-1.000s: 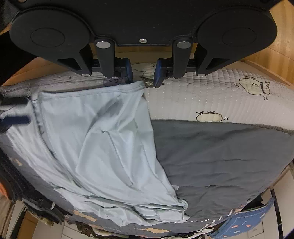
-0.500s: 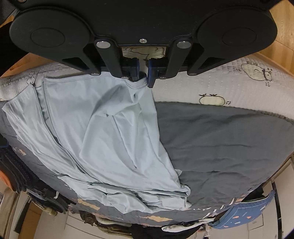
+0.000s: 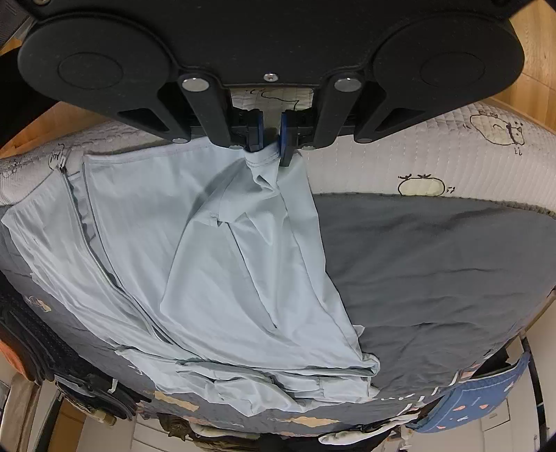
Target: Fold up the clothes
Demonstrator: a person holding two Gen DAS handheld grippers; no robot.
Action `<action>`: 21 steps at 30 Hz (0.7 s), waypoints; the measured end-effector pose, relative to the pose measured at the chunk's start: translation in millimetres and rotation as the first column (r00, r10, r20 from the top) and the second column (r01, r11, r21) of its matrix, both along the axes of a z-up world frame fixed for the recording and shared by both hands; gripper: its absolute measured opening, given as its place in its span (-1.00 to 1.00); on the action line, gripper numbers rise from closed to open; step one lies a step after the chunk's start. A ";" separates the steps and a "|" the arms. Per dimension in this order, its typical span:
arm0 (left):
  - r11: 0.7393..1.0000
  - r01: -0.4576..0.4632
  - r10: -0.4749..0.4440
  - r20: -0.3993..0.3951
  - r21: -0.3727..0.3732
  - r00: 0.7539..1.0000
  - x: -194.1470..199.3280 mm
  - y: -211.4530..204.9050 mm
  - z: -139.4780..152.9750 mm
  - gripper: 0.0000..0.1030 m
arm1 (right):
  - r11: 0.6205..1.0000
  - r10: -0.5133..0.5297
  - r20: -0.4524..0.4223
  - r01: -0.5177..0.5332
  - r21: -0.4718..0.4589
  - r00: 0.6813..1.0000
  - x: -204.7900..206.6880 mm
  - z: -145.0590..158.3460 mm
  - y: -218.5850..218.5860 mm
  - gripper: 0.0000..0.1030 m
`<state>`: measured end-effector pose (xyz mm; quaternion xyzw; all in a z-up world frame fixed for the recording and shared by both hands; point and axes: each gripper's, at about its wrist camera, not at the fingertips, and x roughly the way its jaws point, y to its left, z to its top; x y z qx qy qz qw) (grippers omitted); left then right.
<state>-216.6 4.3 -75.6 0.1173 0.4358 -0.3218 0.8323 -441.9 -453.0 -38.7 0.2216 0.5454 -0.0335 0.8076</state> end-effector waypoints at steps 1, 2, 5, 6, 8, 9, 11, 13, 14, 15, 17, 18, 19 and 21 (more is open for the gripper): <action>1.000 0.000 0.000 0.000 0.001 1.000 -0.2 -0.5 0.0 -0.82 | 1.000 -0.017 0.004 0.017 0.022 1.000 -0.8 -4.4 -4.8 -0.01; 1.000 0.000 0.000 0.001 0.002 1.000 -0.3 -1.0 0.0 -0.82 | 0.998 -0.035 0.009 0.035 0.043 0.999 -1.2 -8.8 -9.4 -0.01; 1.000 -0.001 0.001 0.002 0.006 1.000 -0.7 -2.4 -0.1 -0.82 | 0.994 -0.084 0.004 0.083 0.068 0.996 -4.9 -23.4 -17.7 -0.01; 1.000 -0.002 0.002 0.002 0.010 1.000 -0.7 -2.7 -0.7 -0.82 | 0.993 -0.098 0.001 0.098 0.073 0.995 -6.1 -28.6 -20.2 -0.01; 1.000 -0.004 0.004 -0.001 0.013 1.000 0.0 -3.0 -1.3 -0.82 | 0.991 -0.111 -0.010 0.111 0.078 0.994 -7.4 -36.7 -21.1 -0.01; 1.000 -0.006 0.006 -0.002 0.015 1.000 0.1 -2.9 -1.7 -0.82 | 0.990 -0.113 -0.013 0.114 0.086 0.994 -8.7 -40.3 -21.5 -0.01; 1.000 -0.008 0.008 -0.002 0.018 1.000 0.3 -2.9 -2.3 -0.82 | 0.988 -0.117 -0.022 0.119 0.100 0.993 -11.1 -47.5 -21.3 -0.01; 1.000 -0.009 0.009 -0.003 0.020 1.000 0.5 -3.2 -3.0 -0.82 | 0.982 -0.132 -0.046 0.137 0.130 0.990 -10.7 -55.4 -23.1 -0.02; 1.000 -0.009 0.009 -0.004 0.022 1.000 0.5 -3.4 -3.6 -0.82 | 0.980 -0.143 -0.041 0.147 0.137 0.989 -11.1 -56.0 -24.6 -0.03; 1.000 -0.009 0.009 -0.003 0.025 1.000 0.3 -3.6 -4.0 -0.82 | 0.978 -0.153 -0.028 0.155 0.140 0.988 -11.5 -55.1 -26.1 -0.03; 1.000 -0.008 0.008 -0.002 0.030 1.000 -0.2 -3.8 -4.7 -0.82 | 0.975 -0.171 -0.010 0.170 0.144 0.985 -12.2 -54.3 -28.6 -0.10; 0.999 -0.008 0.008 -0.003 0.032 1.000 -0.3 -4.1 -5.1 -0.82 | 0.974 -0.173 -0.014 0.173 0.145 0.985 -11.8 -55.3 -28.9 -0.12; 0.999 -0.008 0.008 -0.004 0.034 1.000 -0.2 -4.2 -5.5 -0.82 | 0.974 -0.175 -0.020 0.176 0.146 0.984 -11.1 -56.3 -29.1 -0.33; 0.999 -0.007 0.007 -0.006 0.043 1.000 -0.3 -4.7 -6.3 -0.82 | 0.975 -0.170 -0.011 0.170 0.147 0.985 -9.8 -55.3 -28.1 -0.76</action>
